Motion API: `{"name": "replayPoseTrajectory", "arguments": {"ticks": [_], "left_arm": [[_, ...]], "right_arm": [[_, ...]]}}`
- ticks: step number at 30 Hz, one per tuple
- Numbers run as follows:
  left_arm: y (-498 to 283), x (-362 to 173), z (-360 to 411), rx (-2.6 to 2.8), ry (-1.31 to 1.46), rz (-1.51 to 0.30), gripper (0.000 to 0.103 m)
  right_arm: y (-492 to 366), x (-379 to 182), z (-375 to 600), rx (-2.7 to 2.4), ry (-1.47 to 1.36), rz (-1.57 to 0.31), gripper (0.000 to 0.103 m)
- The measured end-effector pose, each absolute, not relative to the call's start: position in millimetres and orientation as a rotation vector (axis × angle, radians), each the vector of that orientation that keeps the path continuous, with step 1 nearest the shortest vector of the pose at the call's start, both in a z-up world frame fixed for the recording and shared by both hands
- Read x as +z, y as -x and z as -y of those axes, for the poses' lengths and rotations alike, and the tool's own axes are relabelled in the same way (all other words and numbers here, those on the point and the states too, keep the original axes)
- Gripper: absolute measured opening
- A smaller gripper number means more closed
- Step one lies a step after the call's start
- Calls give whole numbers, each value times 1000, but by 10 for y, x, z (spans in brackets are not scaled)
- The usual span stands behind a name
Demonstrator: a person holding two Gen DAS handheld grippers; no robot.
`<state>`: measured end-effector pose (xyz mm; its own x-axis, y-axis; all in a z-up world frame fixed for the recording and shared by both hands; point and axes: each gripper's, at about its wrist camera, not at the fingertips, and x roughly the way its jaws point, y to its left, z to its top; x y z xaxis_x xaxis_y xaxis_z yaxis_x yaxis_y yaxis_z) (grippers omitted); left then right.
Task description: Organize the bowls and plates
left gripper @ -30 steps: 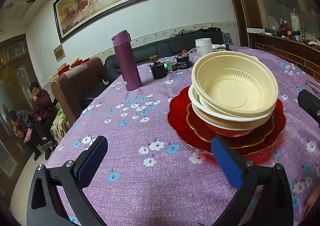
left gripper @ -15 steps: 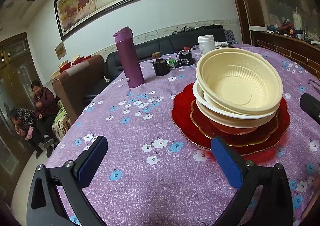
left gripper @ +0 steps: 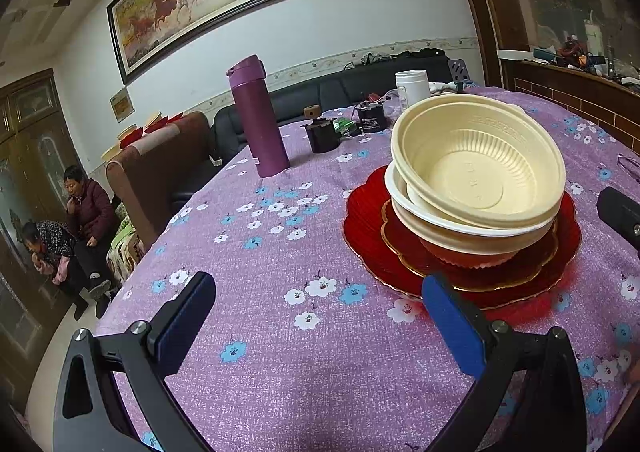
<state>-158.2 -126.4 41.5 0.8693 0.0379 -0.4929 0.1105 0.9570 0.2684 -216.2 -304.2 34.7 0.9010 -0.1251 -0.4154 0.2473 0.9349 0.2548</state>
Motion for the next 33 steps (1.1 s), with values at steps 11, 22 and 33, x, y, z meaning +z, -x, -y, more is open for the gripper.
{"name": "replayPoseTrajectory", "arguments": {"ticks": [11, 22, 33], "left_arm": [[1564, 409, 1247, -33, -297, -525, 103], [1553, 407, 1231, -27, -297, -527, 103], [1539, 415, 1196, -22, -290, -530, 103]], "right_arm": [[2154, 337, 3041, -197, -312, -415, 103], [2142, 327, 3052, -198, -319, -423, 103], [2151, 329, 3051, -199, -319, -422, 103]]}}
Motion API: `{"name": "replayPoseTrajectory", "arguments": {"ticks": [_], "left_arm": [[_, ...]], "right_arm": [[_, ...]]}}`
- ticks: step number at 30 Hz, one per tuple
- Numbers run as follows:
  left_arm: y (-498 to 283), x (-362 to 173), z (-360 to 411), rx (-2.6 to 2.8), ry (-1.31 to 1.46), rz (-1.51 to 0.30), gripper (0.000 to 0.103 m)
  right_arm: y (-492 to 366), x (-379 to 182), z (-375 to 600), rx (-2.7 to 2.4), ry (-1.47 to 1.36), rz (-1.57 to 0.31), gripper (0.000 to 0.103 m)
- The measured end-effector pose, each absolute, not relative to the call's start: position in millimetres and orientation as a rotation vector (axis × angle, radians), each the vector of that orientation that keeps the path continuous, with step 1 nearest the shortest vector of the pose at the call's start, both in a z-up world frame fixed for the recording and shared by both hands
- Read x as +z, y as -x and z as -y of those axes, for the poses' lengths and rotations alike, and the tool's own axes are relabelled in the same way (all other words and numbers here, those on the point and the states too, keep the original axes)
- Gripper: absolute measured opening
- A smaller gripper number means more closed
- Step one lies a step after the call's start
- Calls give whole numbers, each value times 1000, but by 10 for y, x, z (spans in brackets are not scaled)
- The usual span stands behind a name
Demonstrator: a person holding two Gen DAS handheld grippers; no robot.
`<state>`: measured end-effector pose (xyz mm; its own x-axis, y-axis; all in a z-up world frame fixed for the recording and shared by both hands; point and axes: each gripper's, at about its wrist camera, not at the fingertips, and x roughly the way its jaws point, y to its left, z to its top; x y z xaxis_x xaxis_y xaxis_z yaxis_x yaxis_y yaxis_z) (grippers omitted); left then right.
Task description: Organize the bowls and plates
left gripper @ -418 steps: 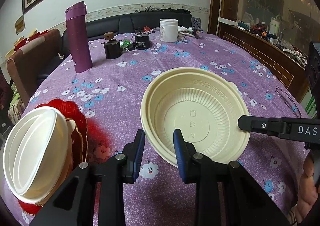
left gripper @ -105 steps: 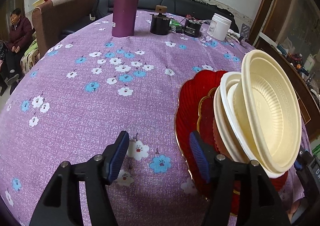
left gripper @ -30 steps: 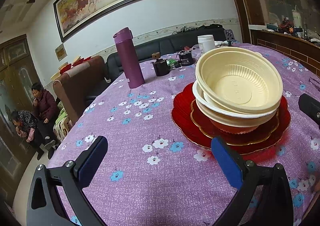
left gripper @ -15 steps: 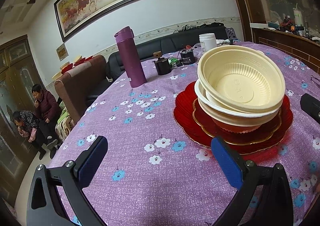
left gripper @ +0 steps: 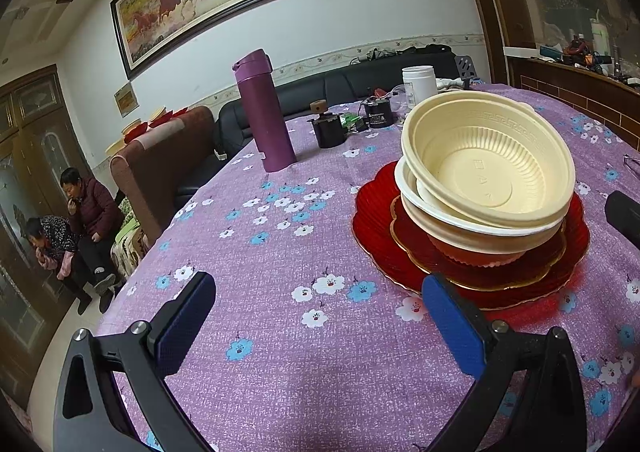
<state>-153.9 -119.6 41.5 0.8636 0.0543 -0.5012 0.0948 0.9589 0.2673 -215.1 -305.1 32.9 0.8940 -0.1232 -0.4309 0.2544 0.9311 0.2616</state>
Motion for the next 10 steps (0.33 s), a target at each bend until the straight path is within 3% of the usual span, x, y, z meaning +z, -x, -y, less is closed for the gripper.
{"name": "replayPoseTrajectory", "arguments": {"ticks": [10], "left_arm": [[1521, 402, 1164, -23, -284, -536, 103]], "right_arm": [[2152, 329, 3051, -199, -320, -422, 103]]}}
